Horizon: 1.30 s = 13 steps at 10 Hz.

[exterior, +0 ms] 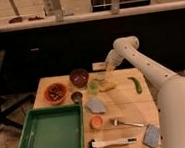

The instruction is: Place eraser in paper cup

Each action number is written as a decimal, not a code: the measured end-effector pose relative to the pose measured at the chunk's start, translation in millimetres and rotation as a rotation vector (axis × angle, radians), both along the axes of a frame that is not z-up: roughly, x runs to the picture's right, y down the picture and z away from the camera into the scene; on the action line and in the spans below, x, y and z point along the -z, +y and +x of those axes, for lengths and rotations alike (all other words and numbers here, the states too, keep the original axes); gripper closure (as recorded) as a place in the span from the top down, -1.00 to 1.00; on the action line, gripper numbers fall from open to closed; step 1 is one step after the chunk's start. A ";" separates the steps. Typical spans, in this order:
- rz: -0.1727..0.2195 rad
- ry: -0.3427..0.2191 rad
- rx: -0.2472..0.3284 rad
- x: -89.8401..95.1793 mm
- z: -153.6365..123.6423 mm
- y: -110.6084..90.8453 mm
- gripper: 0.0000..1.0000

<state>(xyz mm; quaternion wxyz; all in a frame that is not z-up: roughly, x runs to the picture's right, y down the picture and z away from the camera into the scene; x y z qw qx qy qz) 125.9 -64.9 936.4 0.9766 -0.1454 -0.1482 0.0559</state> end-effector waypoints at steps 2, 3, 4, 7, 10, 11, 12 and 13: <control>0.001 -0.006 0.001 -0.7 -1.5 -0.8 -1.00; 0.001 -0.010 0.002 -0.4 -2.5 -1.2 -1.00; 0.000 -0.013 0.002 -0.3 -3.4 -1.2 -1.00; -0.003 -0.018 0.004 0.2 -4.7 -0.1 -1.00; -0.007 -0.021 0.009 -0.8 -7.8 -1.5 -0.93; -0.007 -0.021 0.009 -0.9 -7.7 -1.4 -0.85; -0.007 -0.020 0.008 -0.9 -6.8 -1.2 -0.65; -0.008 -0.020 0.008 -1.4 -6.5 -0.5 -0.45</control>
